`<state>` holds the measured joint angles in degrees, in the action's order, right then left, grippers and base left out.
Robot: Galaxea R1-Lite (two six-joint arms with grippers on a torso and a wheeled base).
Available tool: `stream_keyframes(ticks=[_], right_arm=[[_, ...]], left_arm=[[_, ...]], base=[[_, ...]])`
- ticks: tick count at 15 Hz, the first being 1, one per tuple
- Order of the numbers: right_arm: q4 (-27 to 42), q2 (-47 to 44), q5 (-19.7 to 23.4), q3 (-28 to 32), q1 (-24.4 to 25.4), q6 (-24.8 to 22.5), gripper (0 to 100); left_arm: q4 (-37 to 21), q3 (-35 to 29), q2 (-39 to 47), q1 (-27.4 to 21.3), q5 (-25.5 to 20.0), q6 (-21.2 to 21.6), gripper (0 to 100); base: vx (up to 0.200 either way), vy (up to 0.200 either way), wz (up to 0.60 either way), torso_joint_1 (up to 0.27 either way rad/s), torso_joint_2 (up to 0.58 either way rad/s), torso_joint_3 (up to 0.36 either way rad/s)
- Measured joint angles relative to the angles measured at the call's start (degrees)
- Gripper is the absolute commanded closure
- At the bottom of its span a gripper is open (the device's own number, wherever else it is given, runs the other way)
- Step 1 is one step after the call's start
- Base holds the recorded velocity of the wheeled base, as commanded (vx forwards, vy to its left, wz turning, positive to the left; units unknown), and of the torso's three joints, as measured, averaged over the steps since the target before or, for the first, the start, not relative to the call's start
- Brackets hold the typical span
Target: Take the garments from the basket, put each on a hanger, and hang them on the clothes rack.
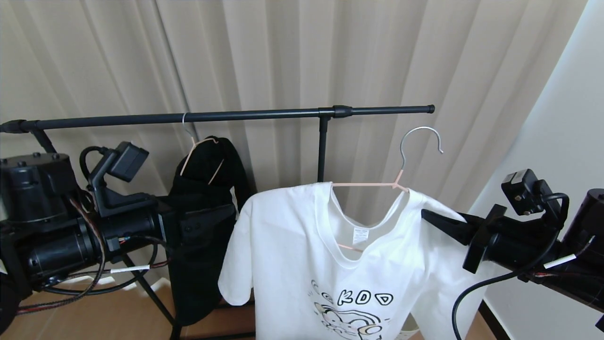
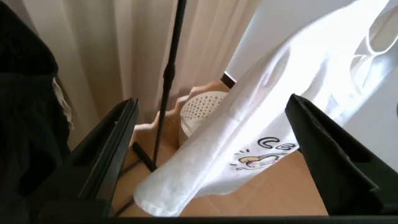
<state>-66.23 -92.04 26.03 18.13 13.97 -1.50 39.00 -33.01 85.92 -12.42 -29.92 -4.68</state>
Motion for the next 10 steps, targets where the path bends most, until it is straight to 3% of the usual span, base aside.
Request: stream_keyframes(ticks=[3,6,10], right_arm=[[0.0,-0.3,0.4,-0.9,1.4,-0.1,100],[0.0,-0.3,0.4,-1.6,4.5,-1.2,100],[0.0,0.0,0.3,-2.4,6.7,-1.4,100]], left_arm=[[-16.1,-10.5,-3.3,-4.3,0.0,1.7,0],[-30.4,-19.7,-4.4,-10.4,0.4,6.9,0],[-40.6,-27.3,-2.9,-17.3,5.0,14.5,0]], base=[[0.0,0.0,0.0,0.0,0.0,0.0],[0.0,0.0,0.0,0.0,0.0,0.0],[0.0,0.0,0.0,0.0,0.0,0.0]])
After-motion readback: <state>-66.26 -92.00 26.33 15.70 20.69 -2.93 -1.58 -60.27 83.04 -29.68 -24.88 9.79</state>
